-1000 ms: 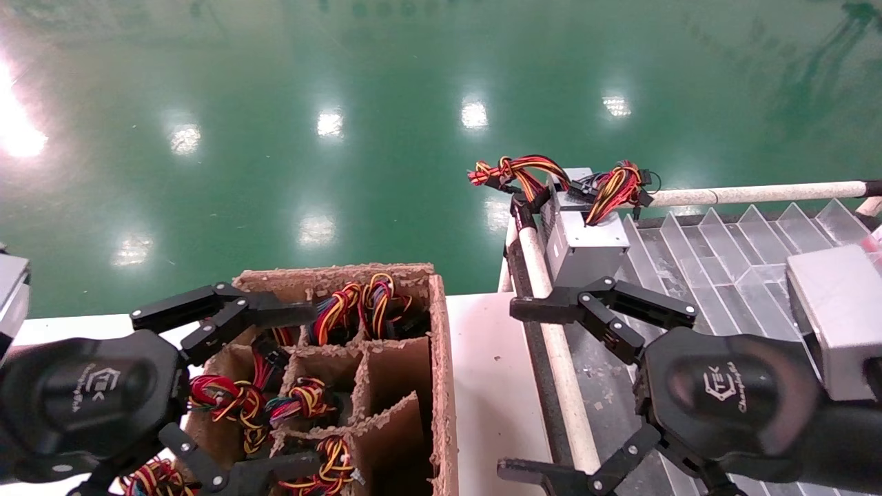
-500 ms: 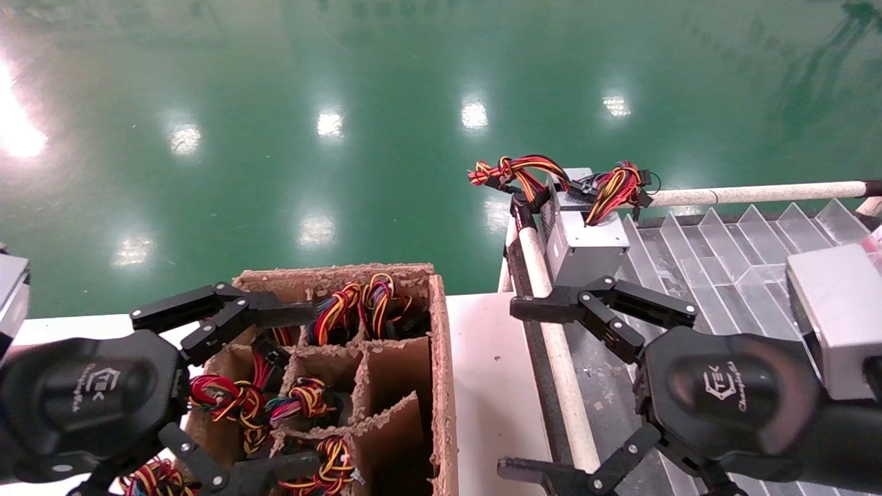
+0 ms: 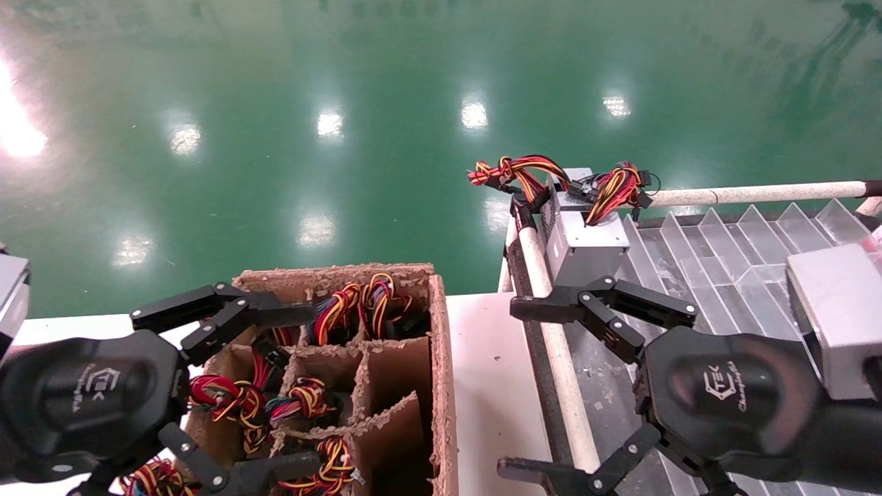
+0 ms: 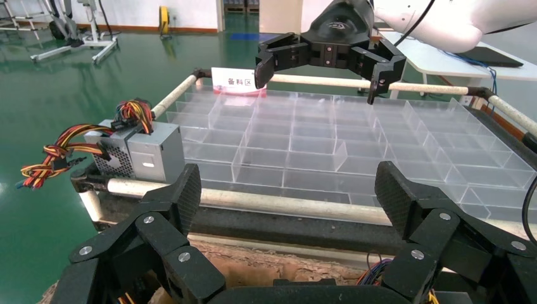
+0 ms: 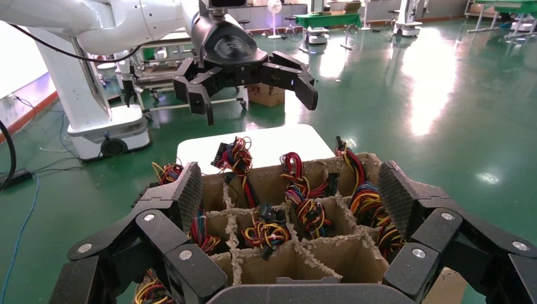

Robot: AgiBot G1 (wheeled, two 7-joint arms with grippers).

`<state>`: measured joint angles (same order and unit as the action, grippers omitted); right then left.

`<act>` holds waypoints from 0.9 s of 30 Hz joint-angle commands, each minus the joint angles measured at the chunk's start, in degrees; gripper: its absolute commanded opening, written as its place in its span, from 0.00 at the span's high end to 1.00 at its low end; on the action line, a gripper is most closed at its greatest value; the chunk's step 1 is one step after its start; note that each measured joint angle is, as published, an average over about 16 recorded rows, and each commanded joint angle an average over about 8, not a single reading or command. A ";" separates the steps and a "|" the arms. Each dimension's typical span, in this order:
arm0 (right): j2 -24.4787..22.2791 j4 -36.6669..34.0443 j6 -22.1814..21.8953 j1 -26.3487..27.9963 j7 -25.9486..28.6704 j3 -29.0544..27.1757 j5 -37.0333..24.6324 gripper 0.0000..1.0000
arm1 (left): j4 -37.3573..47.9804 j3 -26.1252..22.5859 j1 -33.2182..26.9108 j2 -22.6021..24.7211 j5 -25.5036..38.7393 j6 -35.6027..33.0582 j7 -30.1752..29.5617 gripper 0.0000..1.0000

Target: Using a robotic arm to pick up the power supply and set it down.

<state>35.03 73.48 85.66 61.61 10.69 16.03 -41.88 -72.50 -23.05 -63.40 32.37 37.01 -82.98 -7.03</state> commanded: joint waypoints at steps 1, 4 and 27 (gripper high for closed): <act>0.00 0.00 0.00 0.00 0.00 0.00 0.00 0.00 | 0.00 0.00 0.00 0.00 0.00 0.00 0.00 0.00; 0.00 0.00 0.00 0.00 0.00 0.00 0.00 0.00 | 0.00 0.00 0.00 0.00 0.00 0.00 0.00 0.00; 0.00 0.00 0.00 0.00 0.00 0.00 0.00 0.00 | 0.00 0.00 0.00 0.00 0.00 0.00 0.00 0.00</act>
<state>35.03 73.48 85.66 61.61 10.69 16.03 -41.88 -72.50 -23.05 -63.40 32.37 37.01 -82.98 -7.03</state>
